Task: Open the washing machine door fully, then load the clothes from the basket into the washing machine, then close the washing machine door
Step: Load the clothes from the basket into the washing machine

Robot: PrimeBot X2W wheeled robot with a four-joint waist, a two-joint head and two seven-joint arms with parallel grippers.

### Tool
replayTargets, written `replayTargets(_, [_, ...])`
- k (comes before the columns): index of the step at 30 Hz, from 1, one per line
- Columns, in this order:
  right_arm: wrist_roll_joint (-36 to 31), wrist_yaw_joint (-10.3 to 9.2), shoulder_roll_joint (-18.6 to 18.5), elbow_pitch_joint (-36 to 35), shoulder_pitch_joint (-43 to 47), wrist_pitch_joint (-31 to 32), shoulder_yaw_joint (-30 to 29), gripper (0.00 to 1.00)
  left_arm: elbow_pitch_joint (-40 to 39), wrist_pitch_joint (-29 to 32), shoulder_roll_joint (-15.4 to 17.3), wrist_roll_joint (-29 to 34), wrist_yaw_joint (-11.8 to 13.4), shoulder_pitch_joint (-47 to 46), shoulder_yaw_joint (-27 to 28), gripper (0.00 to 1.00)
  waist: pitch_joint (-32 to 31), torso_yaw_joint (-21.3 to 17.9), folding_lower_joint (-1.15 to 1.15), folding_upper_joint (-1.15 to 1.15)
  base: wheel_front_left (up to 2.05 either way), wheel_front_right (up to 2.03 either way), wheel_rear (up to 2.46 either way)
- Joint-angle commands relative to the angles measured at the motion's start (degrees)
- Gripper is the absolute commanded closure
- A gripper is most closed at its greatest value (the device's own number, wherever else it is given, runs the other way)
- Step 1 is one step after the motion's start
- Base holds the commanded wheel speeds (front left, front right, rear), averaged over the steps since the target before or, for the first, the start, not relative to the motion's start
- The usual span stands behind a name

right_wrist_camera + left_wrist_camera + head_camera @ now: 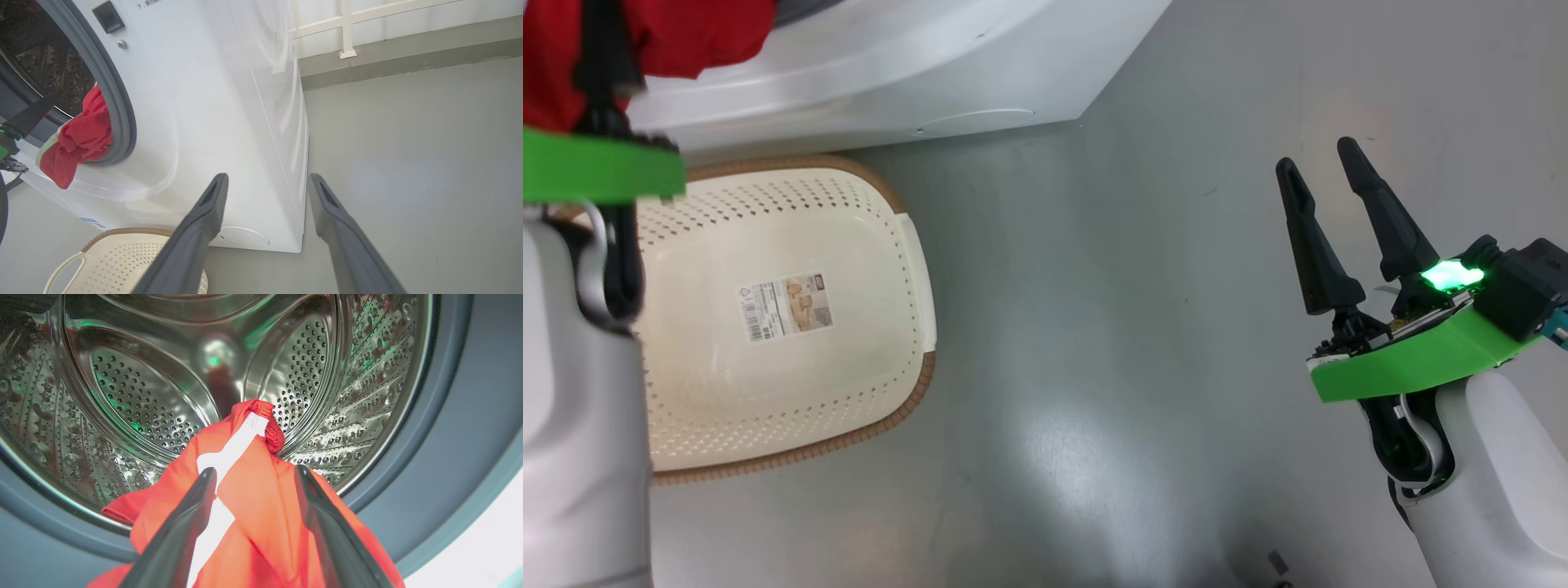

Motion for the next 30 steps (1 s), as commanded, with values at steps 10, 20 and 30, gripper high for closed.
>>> replayTargets(10, [-0.2,0.09,-1.1,-1.3,2.3,-0.3,1.0,0.0,-15.9,-0.3,-0.1,-1.3,-0.5,16.1,2.9,0.0,-1.0,0.9,0.0,0.0,0.0,0.0,0.0])
replayTargets(20, [-0.3,0.09,-1.7,-1.4,2.6,-0.3,0.9,0.0,-23.0,-0.3,-3.2,-1.5,-0.5,25.7,5.3,0.0,-1.4,1.3,0.0,0.0,0.0,0.0,0.0])
replayTargets(30, [-0.5,0.09,-2.1,-2.1,2.7,-0.3,0.4,0.0,-26.3,-0.3,-5.4,-1.7,-0.5,33.1,5.2,0.0,-1.5,1.8,0.0,0.0,0.0,0.0,0.0])
